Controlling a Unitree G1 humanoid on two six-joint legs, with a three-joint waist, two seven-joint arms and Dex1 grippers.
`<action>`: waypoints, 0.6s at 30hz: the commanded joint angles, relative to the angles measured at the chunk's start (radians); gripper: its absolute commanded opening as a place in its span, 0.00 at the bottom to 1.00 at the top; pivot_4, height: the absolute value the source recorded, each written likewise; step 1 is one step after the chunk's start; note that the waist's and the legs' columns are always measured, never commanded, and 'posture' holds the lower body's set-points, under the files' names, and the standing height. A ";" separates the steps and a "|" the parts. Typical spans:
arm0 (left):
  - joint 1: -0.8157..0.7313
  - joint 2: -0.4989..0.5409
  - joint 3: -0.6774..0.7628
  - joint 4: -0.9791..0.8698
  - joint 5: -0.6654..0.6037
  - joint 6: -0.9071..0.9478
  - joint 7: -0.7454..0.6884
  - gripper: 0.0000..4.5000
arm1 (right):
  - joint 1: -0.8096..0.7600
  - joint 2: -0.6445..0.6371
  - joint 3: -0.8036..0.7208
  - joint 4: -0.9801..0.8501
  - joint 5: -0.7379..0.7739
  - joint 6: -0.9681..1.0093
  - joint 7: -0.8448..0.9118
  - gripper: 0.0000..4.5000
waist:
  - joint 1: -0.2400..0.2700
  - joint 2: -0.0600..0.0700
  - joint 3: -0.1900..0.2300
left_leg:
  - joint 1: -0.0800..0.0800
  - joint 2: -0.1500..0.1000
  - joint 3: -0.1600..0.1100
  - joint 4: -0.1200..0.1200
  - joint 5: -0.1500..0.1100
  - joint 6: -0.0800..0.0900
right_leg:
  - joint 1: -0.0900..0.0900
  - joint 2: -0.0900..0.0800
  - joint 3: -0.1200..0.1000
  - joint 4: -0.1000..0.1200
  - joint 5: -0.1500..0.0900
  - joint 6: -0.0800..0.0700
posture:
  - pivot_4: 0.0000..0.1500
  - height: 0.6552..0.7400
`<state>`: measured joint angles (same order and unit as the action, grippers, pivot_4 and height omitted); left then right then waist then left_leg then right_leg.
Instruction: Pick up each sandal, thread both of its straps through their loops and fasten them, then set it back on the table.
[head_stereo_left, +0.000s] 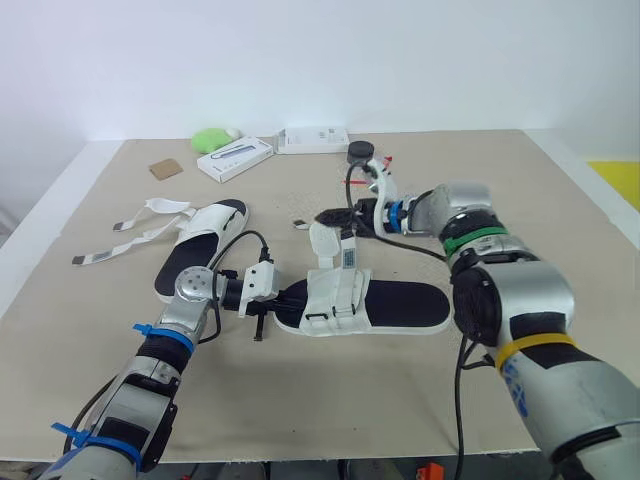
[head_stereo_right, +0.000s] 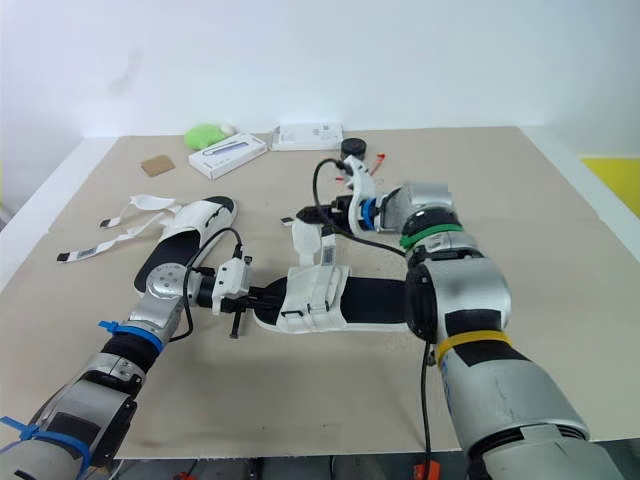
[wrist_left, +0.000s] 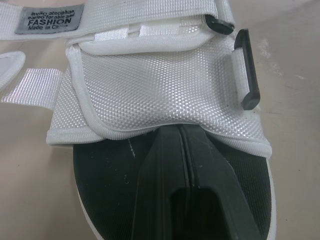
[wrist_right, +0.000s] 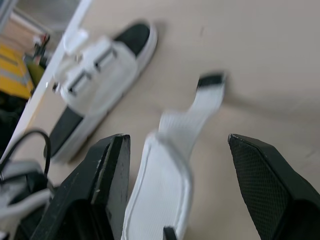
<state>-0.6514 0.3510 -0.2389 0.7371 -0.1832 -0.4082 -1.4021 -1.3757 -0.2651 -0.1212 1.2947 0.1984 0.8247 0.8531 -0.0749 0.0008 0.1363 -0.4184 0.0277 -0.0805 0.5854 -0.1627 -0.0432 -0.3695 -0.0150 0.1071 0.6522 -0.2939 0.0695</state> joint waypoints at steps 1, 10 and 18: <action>0.094 0.015 -0.096 0.112 0.131 0.061 -0.004 0.00 | -0.016 0.021 -0.010 -0.022 0.000 -0.005 0.015 0.75 | 0.000 0.000 0.000 | 0.000 0.000 0.000 0.000 0.000 0.000 | 0.000 0.000 0.000 0.000 0.000 0.000 | 1.00 1.00; 0.099 0.017 -0.094 0.108 0.129 0.064 0.000 0.00 | -0.032 0.059 -0.033 -0.015 0.007 -0.034 -0.003 0.75 | 0.000 0.000 0.000 | 0.002 0.000 0.000 0.000 0.000 0.000 | 0.001 0.000 0.000 0.000 0.000 0.000 | 1.00 1.00; 0.099 0.011 -0.090 0.106 0.124 0.066 0.008 0.00 | -0.046 0.084 -0.046 -0.008 0.004 -0.066 -0.019 0.75 | 0.000 0.000 0.000 | 0.002 0.000 0.000 0.000 0.000 0.000 | 0.001 0.000 0.000 0.000 0.000 0.000 | 1.00 1.00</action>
<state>-0.6466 0.3511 -0.2387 0.7357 -0.1832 -0.4082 -1.3935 -1.3821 -0.1887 -0.1493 1.2949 0.1920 0.7752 0.8373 -0.0750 0.0009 0.1362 -0.4155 0.0277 -0.0806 0.5853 -0.1627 -0.0432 -0.3677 -0.0149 0.1070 0.6524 -0.2938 0.0698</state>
